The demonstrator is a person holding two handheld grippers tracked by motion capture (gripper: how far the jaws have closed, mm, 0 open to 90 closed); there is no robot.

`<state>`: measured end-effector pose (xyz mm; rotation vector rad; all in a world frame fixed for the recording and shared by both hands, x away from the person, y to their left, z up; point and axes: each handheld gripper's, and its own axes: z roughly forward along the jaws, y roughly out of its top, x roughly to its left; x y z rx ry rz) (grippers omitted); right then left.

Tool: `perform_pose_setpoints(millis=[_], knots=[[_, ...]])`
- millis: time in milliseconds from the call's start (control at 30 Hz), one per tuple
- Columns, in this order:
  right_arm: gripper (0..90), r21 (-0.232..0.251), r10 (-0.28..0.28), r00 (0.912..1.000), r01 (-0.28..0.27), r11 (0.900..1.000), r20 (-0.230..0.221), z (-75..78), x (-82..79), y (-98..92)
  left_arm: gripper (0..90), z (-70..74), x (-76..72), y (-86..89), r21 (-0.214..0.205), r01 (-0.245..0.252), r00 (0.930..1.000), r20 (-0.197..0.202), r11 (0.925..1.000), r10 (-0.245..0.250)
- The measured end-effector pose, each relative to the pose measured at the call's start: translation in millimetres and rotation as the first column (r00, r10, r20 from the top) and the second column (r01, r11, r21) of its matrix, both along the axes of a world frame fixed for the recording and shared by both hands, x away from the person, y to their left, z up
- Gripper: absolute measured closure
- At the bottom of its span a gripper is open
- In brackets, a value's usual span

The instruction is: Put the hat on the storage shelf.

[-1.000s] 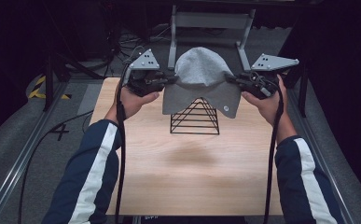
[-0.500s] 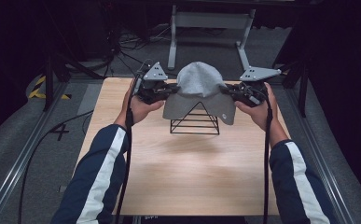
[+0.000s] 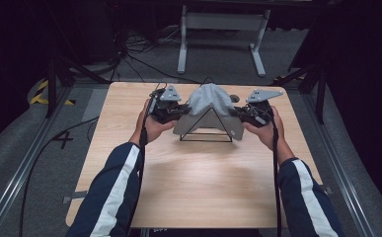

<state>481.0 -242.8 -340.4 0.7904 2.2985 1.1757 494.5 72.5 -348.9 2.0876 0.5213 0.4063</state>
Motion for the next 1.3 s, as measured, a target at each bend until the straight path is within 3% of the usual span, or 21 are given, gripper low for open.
perform_pose_setpoints(millis=[200, 400, 600, 700, 867, 1200, 1300], knots=[[84.2, -0.022, -0.008, 0.9985, 0.007, 0.9997, -0.053, -27.8, 4.6, 2.1, 84.2, -24.8, 3.1, -2.4, 0.038, -0.011, 0.9995, -0.028, 0.9992, 0.012], [84.2, -0.026, -0.024, 0.9968, 0.022, 0.9994, -0.077, -40.4, 8.3, 0.3, 84.2, -43.8, 3.2, -4.7, 0.057, -0.013, 0.9978, -0.064, 0.9983, 0.016], [84.3, -0.03, -0.04, 0.9938, 0.037, 0.9988, -0.104, -56.0, 11.2, -0.4, 84.4, -59.3, 5.4, -7.7, 0.083, -0.011, 0.9975, -0.069, 0.9965, 0.017], [84.3, -0.038, -0.042, 0.9933, 0.038, 0.9986, -0.108, -60.2, 11.6, 0.5, 84.4, -64.1, 5.7, -8.5, 0.074, -0.021, 0.9963, -0.082, 0.997, 0.027], [84.2, -0.03, -0.048, 0.9927, 0.045, 0.9986, -0.111, -64.1, 12.5, -0.7, 84.5, -65.1, 6.3, -9.4, 0.075, -0.029, 0.9967, -0.074, 0.9967, 0.035], [80.8, -0.066, -0.047, 0.9955, 0.042, 0.9969, -0.083, -50.6, 4.7, -1.5, 83.1, -49.6, -1.0, 2.1, 0.09, -0.039, 0.9985, -0.036, 0.9952, 0.042], [79.7, -0.067, -0.047, 0.9959, 0.042, 0.9969, -0.077, -44.5, 0.7, -3.3, 82.1, -43.7, -5.0, 5.1, 0.122, -0.034, 0.9993, -0.012, 0.9919, 0.036]])
